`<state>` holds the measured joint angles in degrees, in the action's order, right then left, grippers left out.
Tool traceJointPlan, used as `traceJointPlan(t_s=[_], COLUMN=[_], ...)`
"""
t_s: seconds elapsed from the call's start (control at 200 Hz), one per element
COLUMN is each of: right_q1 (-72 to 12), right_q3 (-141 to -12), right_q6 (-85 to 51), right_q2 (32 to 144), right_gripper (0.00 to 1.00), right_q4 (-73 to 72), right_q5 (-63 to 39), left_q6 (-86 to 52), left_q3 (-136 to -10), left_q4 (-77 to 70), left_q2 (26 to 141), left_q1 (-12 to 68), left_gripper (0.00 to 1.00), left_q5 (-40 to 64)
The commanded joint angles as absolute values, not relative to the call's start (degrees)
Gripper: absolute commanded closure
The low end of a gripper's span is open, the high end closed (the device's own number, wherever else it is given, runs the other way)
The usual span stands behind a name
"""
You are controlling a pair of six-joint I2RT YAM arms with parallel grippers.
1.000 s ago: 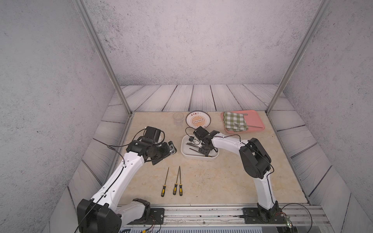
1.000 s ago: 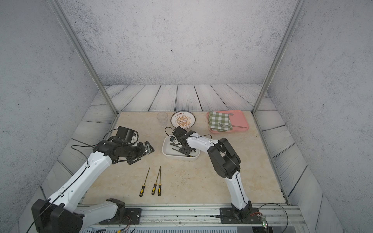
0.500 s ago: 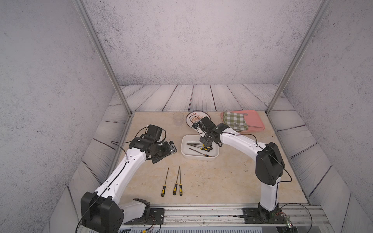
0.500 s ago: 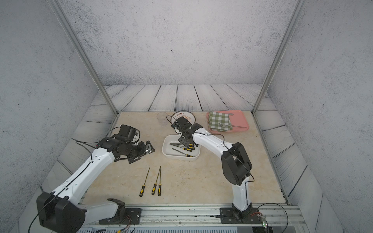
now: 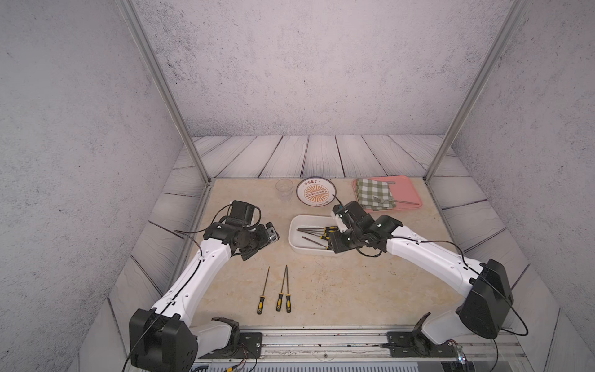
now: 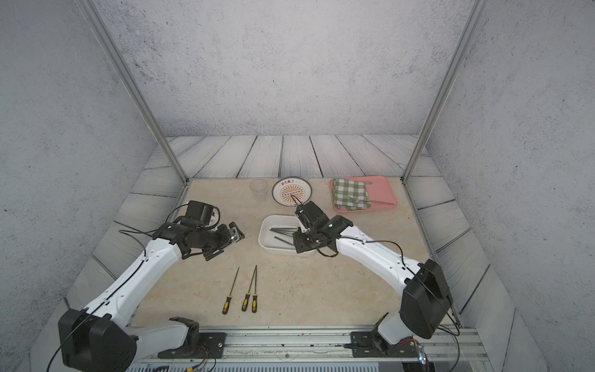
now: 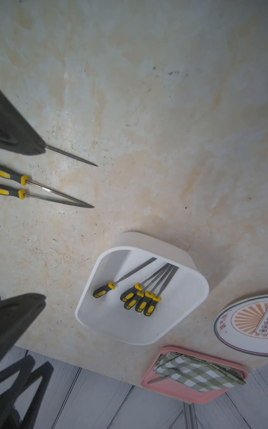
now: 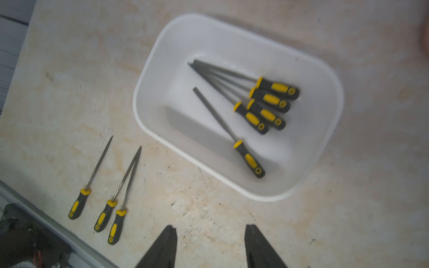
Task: Put the file tool into the storage box
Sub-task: Place the file tool in the storage box, then pick up the file tool from the center of the board.
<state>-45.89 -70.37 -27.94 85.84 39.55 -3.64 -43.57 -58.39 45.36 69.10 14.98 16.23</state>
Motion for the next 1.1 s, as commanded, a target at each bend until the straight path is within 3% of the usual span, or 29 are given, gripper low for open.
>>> traceJointPlan(t_s=[0.0, 0.4, 1.096], right_q1=[-50.47, -62.19, -69.12], right_q3=[-68.32, -65.51, -70.24], right_q6=[-34.97, -43.86, -48.84], right_q2=[84.52, 91.20, 99.71], right_gripper=[0.46, 0.44, 0.42], right_q4=[39.22, 31.96, 35.00], right_q5=[-7.50, -8.50, -5.34], left_q6=[-44.14, -44.20, -43.71], left_q3=[-55.59, -47.48, -43.59], left_q4=[46.58, 50.99, 51.88], left_q2=[66.81, 62.39, 57.92], left_q1=[13.78, 12.74, 9.54], left_gripper=[0.02, 0.02, 0.01], left_q5=[15.40, 15.68, 12.71])
